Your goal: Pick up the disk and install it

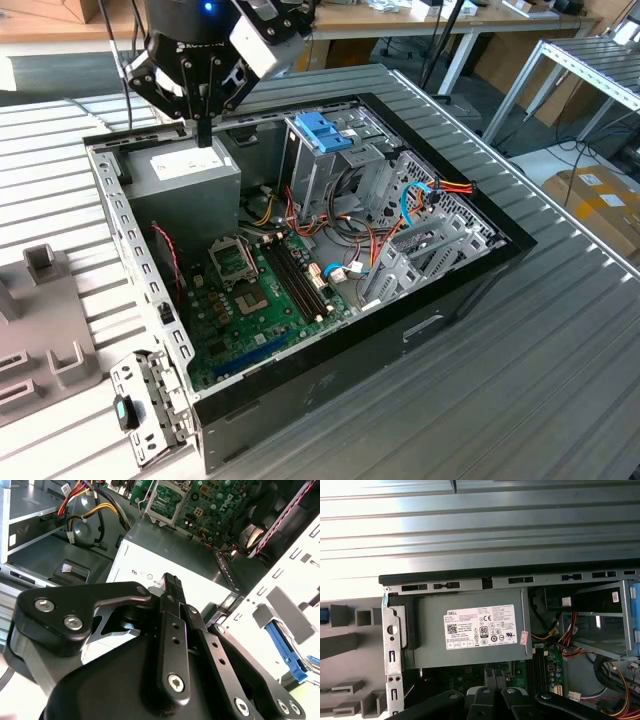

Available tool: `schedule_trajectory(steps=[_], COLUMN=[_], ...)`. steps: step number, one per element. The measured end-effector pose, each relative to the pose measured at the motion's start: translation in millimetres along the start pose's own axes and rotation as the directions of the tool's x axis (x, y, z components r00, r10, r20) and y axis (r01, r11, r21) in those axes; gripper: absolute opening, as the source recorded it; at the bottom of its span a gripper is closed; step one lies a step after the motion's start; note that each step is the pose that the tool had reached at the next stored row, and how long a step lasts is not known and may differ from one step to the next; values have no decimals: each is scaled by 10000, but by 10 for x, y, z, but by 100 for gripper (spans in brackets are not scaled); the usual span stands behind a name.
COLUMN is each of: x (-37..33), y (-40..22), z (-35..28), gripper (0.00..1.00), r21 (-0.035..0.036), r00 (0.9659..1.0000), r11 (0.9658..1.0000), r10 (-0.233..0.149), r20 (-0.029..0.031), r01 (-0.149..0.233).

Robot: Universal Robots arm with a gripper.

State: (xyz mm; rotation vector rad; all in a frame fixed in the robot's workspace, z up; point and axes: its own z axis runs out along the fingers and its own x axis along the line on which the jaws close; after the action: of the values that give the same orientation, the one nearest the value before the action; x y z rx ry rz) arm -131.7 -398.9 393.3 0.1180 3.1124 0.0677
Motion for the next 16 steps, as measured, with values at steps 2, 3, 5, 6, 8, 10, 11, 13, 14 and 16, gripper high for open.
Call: schedule_trajectory(steps=[2, 3, 5, 6, 8, 10, 11, 13, 14, 16], x=[8, 13, 19, 22, 28, 34, 38, 47, 51, 58], y=[-1, -1, -1, -2, -2, -3, -3, -4, -4, -4], z=[0, -1, 0, -1, -1, -1, -1, -1, -1, -2], gripper=[11, 11, 11, 11, 11, 11, 11, 11, 11, 11], r21=[0, 0, 0, 0, 0, 0, 0, -1, 0, 0], r00=[10000, 10000, 10000, 10000, 10000, 10000, 10000, 10000, 10000, 10000], r11=[10000, 10000, 10000, 10000, 10000, 10000, 10000, 10000, 10000, 10000], r10=[0, 0, 0, 0, 0, 0, 0, 0, 0, 0], r20=[0, 0, 0, 0, -1, -1, 0, 0, 0, 0], r01=[0, 0, 0, 0, 0, 0, 0, 0, 0, 0])
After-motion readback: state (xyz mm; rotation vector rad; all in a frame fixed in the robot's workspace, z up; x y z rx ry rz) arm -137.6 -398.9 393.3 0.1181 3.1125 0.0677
